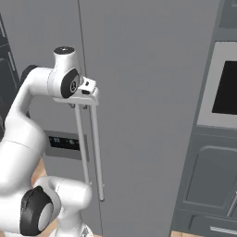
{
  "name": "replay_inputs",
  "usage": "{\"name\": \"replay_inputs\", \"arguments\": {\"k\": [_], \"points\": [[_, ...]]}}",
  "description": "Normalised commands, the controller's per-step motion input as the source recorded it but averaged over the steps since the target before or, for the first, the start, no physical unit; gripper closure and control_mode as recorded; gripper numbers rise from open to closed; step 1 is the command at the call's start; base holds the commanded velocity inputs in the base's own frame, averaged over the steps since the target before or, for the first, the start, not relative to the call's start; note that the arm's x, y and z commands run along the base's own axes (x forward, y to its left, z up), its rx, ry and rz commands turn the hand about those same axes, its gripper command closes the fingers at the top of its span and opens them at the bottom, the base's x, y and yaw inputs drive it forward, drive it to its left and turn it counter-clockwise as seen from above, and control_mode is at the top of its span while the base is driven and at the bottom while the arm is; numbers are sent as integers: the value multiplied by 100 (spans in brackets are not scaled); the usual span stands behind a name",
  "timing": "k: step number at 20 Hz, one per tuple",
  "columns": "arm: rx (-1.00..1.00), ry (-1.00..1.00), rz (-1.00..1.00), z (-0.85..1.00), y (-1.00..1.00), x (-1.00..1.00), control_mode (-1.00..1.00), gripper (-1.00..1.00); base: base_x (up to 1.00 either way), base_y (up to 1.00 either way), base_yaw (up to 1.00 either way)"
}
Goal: Open the freezer door, pick up the ice cube tray from the freezer, and place it on the dining counter.
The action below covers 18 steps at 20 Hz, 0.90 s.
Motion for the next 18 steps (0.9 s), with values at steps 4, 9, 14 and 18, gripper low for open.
{"name": "replay_inputs", "arguments": {"k": [4,9,14,18], "points": [[0,0,-2,0,0,-49,-100,-100,0,0,0],[0,0,-8,-1,0,-100,-100,-100,0,0,0],[0,0,-5,-2,0,-88,-100,-100,0,0,0],[0,0,0,0,0,-2,-100,-100,0,0,0]]}}
